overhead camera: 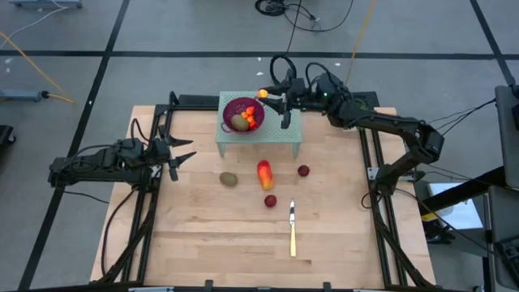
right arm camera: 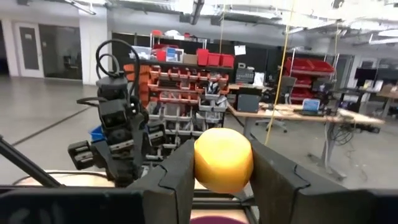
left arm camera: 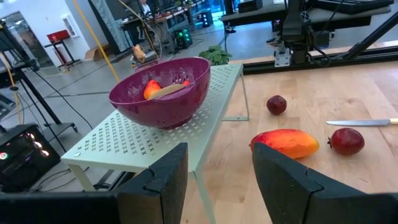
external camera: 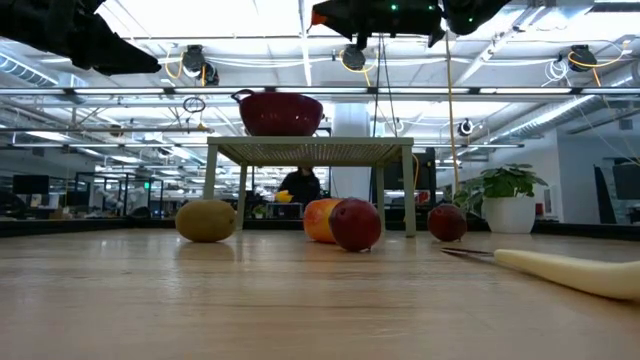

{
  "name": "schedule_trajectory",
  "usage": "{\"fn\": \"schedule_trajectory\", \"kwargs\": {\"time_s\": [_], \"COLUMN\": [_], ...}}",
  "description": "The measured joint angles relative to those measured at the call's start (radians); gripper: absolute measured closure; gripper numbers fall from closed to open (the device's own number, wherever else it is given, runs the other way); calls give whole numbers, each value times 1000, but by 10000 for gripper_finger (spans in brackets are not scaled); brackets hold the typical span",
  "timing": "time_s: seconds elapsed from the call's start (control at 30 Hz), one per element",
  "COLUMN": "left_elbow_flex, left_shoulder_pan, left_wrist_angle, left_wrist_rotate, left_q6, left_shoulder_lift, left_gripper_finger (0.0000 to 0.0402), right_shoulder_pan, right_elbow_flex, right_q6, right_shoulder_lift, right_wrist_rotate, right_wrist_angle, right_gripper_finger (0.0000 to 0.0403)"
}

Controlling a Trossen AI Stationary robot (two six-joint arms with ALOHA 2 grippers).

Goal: Pick & Place Fruit
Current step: Put the pear into violet strainer bowl on the shelf

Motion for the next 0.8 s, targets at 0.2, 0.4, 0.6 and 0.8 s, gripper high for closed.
{"fn": "schedule_trajectory", "kwargs": {"time_s": [0.2, 0.4, 0.6, 0.8], "left_elbow_flex": [0, 0, 0, 0], "left_shoulder_pan": [0, 0, 0, 0], "left_wrist_angle": [0, 1, 2, 2], "left_wrist_rotate": [0, 0, 0, 1], "left_q6": [-1, -3, -8, -11], "left_shoulder_lift": [0, 0, 0, 0], "left_gripper_finger": [220, 220, 220, 220], "right_shoulder_pan": [0, -2, -4, -5], "right_elbow_flex": [0, 111, 249, 303], "right_q6": [4, 69, 186, 206], "right_shoulder_lift": [1, 9, 79, 154], "right_wrist_rotate": [7, 16, 57, 30], "right_wrist_angle": [-22, -256, -436, -503], "right_gripper_finger": [282, 282, 282, 282]}}
